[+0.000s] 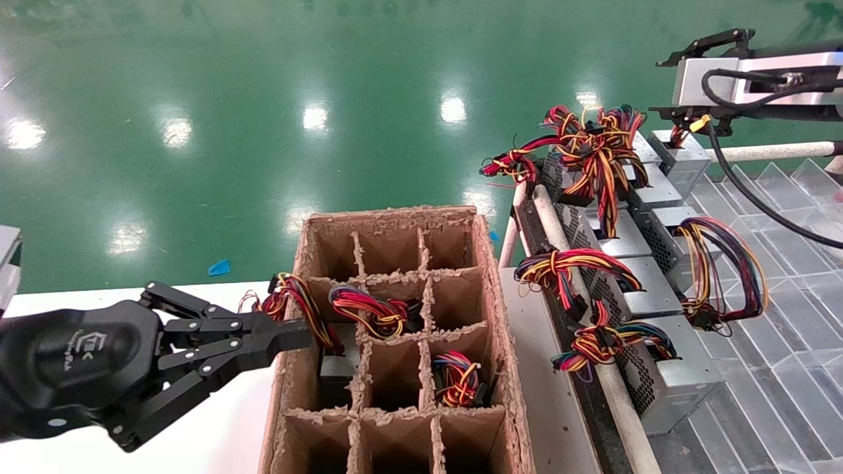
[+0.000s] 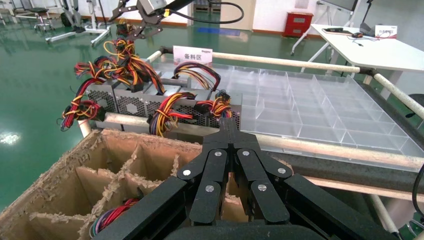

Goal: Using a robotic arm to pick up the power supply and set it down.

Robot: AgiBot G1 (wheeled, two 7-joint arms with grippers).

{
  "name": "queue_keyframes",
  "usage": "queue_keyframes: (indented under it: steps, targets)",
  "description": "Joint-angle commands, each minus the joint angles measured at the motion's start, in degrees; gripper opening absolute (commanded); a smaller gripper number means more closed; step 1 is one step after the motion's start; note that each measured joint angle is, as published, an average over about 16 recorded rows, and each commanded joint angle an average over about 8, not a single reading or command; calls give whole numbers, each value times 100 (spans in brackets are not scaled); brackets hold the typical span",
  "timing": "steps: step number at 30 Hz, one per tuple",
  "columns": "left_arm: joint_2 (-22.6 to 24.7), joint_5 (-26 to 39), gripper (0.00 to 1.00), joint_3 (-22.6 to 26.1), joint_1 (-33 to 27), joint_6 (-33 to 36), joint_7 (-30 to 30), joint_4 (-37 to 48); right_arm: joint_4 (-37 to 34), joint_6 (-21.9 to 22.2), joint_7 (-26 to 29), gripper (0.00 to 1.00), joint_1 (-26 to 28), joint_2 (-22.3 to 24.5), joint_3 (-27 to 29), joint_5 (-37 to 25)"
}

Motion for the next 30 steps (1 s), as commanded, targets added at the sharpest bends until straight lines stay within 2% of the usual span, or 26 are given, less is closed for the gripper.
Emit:
queue_keyframes:
  steps: [1, 10, 25, 26, 30]
  targets:
    - [0, 0, 0, 0, 0, 0, 0, 0, 24, -26, -19, 100, -7, 1, 20, 28]
    - [0, 0, 0, 0, 0, 0, 0, 0, 286, -814, 288, 100, -48, 242, 350, 445]
    - [0, 0, 0, 0, 0, 0, 0, 0, 2041, -1351, 1908, 100, -1508, 741, 1193, 1110]
    - [0, 0, 5, 0, 0, 0, 0, 0, 2159, -1392, 2017, 100, -1605, 776, 1250, 1154]
    - [0, 0, 55, 0, 0, 0, 0, 0, 2640, -1560, 2461, 100, -1998, 920, 1481, 1337]
